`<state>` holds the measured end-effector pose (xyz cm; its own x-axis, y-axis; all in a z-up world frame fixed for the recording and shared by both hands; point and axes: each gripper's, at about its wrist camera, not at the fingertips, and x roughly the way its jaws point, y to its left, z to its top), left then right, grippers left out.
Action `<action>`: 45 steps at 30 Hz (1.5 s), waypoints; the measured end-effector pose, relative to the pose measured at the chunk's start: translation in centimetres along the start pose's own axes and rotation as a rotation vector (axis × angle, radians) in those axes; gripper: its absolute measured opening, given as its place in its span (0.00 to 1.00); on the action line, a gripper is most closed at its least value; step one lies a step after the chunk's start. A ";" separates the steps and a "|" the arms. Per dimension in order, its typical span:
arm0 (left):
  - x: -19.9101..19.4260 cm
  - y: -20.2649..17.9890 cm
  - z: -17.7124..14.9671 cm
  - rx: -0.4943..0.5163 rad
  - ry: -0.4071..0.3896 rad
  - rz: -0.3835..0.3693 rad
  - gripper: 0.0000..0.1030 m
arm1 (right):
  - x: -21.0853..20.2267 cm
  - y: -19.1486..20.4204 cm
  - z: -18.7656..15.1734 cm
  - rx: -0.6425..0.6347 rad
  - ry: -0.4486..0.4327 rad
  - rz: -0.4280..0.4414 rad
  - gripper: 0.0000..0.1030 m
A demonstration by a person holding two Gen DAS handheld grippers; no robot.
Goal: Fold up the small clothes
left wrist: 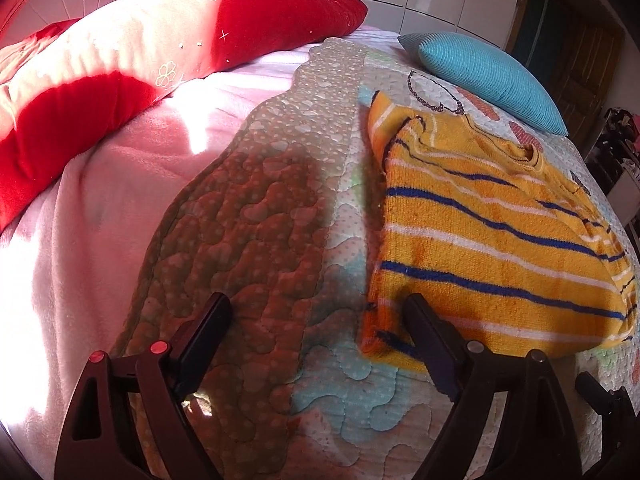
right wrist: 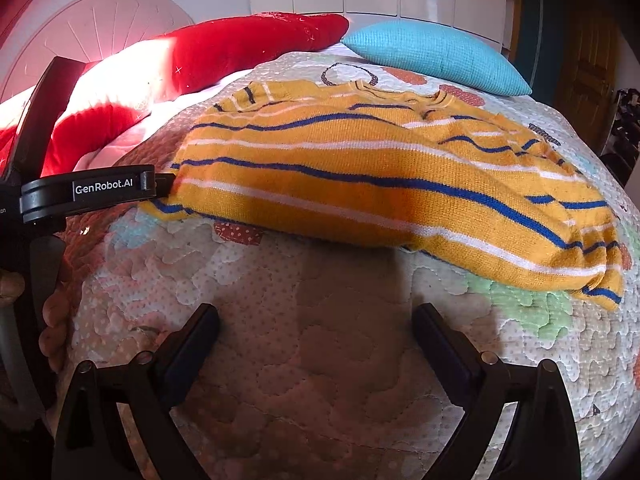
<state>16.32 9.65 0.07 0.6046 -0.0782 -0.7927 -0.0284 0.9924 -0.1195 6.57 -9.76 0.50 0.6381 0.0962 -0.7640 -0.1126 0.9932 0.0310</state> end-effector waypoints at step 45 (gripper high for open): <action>4.5 -3.6 5.4 -0.148 0.172 -0.303 0.95 | -6.1 -14.7 -3.2 0.234 -0.176 0.296 1.00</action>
<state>23.45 6.24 0.11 0.4613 -0.3932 -0.7954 0.0091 0.8985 -0.4389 1.94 -25.16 2.66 0.7265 0.3700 -0.5790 -0.1481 0.9071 0.3940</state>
